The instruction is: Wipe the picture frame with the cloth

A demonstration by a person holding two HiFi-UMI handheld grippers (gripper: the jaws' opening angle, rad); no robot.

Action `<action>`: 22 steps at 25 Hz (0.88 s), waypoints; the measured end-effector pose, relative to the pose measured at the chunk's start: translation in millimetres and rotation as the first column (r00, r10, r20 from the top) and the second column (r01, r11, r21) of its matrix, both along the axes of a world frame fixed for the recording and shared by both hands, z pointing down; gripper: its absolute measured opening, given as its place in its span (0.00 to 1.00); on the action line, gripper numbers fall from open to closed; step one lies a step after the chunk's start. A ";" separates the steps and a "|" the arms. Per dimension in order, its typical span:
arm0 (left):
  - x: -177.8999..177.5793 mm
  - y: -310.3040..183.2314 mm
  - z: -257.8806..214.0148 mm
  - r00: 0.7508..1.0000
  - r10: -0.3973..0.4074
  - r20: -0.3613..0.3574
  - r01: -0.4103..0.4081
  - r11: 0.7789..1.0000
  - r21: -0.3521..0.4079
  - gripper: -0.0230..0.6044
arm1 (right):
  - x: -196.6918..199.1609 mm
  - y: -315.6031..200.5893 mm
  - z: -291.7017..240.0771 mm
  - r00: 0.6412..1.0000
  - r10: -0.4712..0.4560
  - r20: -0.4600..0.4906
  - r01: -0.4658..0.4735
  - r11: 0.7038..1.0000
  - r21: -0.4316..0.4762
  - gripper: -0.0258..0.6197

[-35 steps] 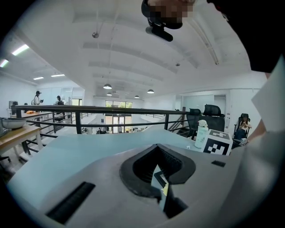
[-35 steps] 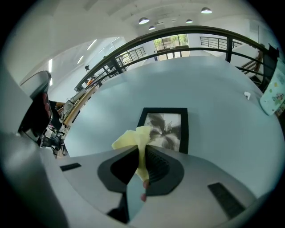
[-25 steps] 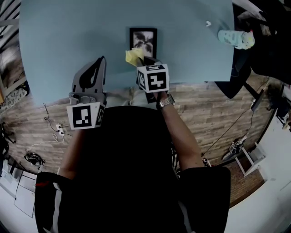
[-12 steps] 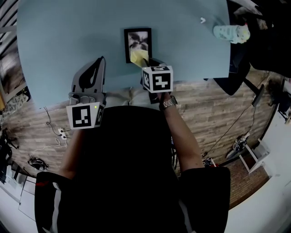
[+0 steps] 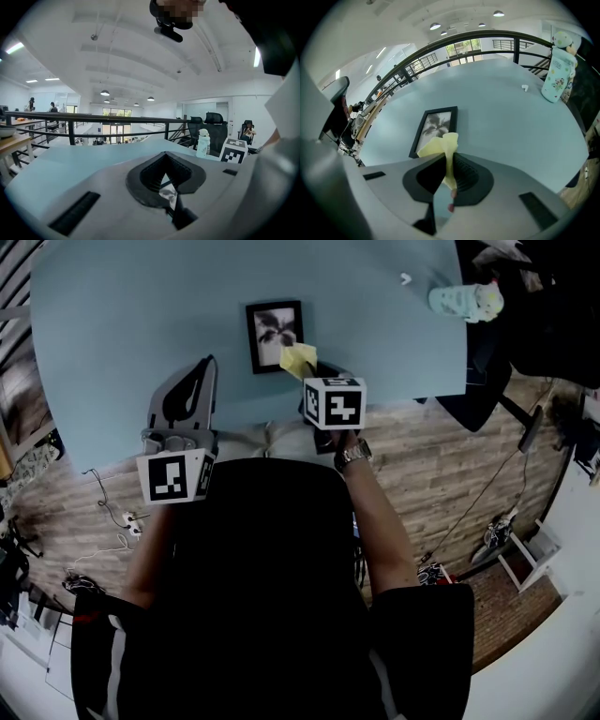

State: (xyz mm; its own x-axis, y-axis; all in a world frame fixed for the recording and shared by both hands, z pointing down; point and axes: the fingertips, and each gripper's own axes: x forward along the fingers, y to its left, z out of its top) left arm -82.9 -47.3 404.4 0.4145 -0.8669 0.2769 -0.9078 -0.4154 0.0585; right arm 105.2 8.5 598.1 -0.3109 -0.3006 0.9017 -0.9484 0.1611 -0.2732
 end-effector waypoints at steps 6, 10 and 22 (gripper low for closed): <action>-1.1 -6.7 -10.1 1.000 -0.014 -0.011 0.014 0.999 0.030 0.04 | -0.8 -11.9 -24.9 1.000 0.006 0.007 -0.006 0.998 0.061 0.10; -8.0 -5.7 -15.2 1.000 -0.022 -0.014 0.023 0.999 0.043 0.04 | -13.1 -22.6 -49.9 1.000 0.007 0.027 -0.011 0.992 0.126 0.10; -30.9 1.3 -44.5 0.997 -0.080 -0.012 0.081 0.991 0.103 0.04 | -57.8 -51.1 -179.5 0.981 0.003 0.195 -0.084 0.909 0.408 0.09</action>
